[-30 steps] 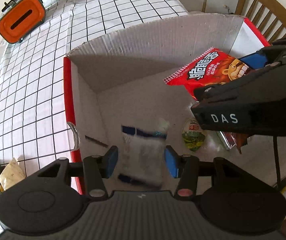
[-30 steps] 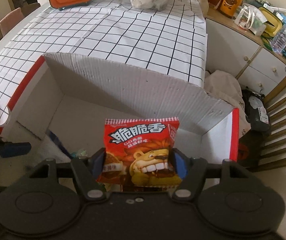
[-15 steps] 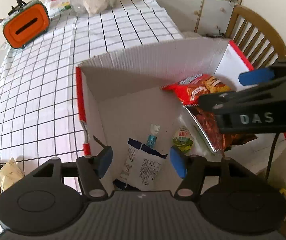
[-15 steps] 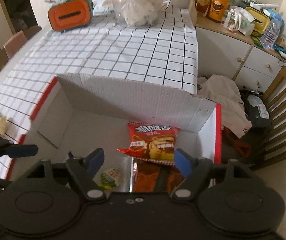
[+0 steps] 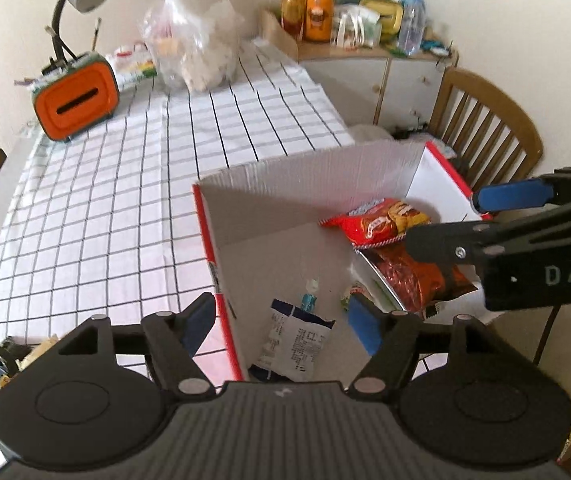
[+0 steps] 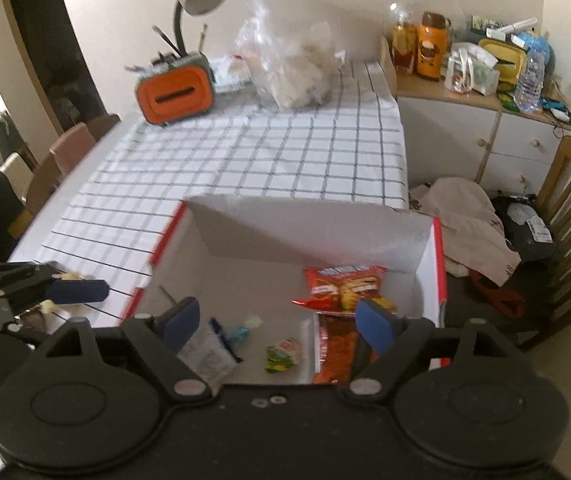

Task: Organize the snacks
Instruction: 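Open both grippers to drop the bag and biscuit into the box, then move both grippers back over the remaining snacks on the table, then grasp the pale yellow bag with the right gripper while the left gripper grasps the light-blue packet, then carry the pale yellow bag and light-blue packet into the red box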

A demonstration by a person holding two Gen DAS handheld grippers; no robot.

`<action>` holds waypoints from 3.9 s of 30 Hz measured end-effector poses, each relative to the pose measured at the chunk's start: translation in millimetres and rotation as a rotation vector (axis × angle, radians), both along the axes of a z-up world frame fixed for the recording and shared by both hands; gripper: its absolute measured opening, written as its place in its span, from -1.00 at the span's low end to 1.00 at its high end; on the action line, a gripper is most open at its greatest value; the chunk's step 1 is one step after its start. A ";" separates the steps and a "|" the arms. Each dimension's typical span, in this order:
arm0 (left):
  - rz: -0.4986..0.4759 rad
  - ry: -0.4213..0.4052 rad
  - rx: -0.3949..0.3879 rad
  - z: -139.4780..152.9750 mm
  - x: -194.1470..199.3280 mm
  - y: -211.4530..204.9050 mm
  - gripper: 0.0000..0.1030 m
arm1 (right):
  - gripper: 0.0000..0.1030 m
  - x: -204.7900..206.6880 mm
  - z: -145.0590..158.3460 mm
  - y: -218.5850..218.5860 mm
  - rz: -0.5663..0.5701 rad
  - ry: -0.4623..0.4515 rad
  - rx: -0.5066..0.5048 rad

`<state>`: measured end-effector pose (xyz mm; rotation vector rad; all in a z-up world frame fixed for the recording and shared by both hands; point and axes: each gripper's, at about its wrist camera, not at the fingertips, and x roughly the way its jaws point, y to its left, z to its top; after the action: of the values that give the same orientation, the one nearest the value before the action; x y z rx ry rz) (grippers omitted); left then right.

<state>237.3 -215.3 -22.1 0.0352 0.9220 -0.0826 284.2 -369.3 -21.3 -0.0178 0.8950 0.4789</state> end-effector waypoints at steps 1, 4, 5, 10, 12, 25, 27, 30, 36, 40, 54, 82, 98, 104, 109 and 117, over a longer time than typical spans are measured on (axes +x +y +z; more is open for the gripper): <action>0.001 -0.012 0.001 2.5 -4.0 2.9 0.43 | 0.66 -5.0 3.3 1.4 0.002 -0.009 0.008; 0.002 -0.048 -0.005 8.8 -16.2 14.1 0.49 | 0.74 -20.3 11.9 5.7 0.013 -0.035 0.043; 0.003 -0.058 -0.008 10.7 -20.5 18.6 0.52 | 0.75 -25.4 14.5 7.5 0.017 -0.047 0.057; 0.009 -0.112 -0.008 18.8 -41.5 44.5 0.57 | 0.85 -50.1 24.4 19.1 0.033 -0.094 0.107; 0.014 -0.133 -0.010 21.2 -49.6 55.5 0.60 | 0.88 -59.1 27.2 26.0 0.039 -0.109 0.114; 0.049 -0.208 0.008 26.2 -95.7 140.8 0.66 | 1.00 -98.7 29.5 98.9 0.094 -0.143 0.157; 0.045 -0.203 0.014 24.0 -101.5 156.1 0.66 | 1.00 -101.6 27.9 112.9 0.102 -0.137 0.155; 0.044 -0.194 0.021 20.2 -107.8 180.3 0.66 | 1.00 -104.6 24.3 134.7 0.118 -0.127 0.144; 0.073 -0.178 0.019 11.2 -114.9 230.8 0.66 | 1.00 -106.4 13.9 173.0 0.134 -0.103 0.126; 0.083 -0.161 0.031 0.8 -116.6 264.2 0.66 | 0.99 -107.1 5.2 198.6 0.147 -0.100 0.100; 0.078 -0.009 0.078 -63.2 -103.3 351.3 0.66 | 0.92 -83.6 -46.2 284.1 0.193 -0.046 0.006; 0.069 0.189 0.018 -128.6 -42.3 389.9 0.66 | 0.57 -29.1 -125.2 355.6 0.200 0.123 -0.090; 0.094 0.187 0.000 -129.5 -38.3 391.4 -0.08 | 0.10 -29.0 -129.9 358.0 0.220 0.151 -0.046; 0.144 0.182 -0.010 -127.3 -42.5 396.8 -0.08 | 0.03 -31.7 -123.8 351.1 0.188 0.143 -0.021; 0.173 0.172 -0.014 -118.1 -50.2 399.9 -0.08 | 0.02 -37.3 -114.0 343.1 0.173 0.138 0.003; 0.198 0.147 -0.028 -93.2 -65.2 393.9 -0.08 | 0.03 -52.8 -88.5 331.1 0.164 0.123 0.009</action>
<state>172.1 178.6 -115.3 -0.0891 1.0665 0.0864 231.4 -38.2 -109.8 -0.0544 1.0170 0.6418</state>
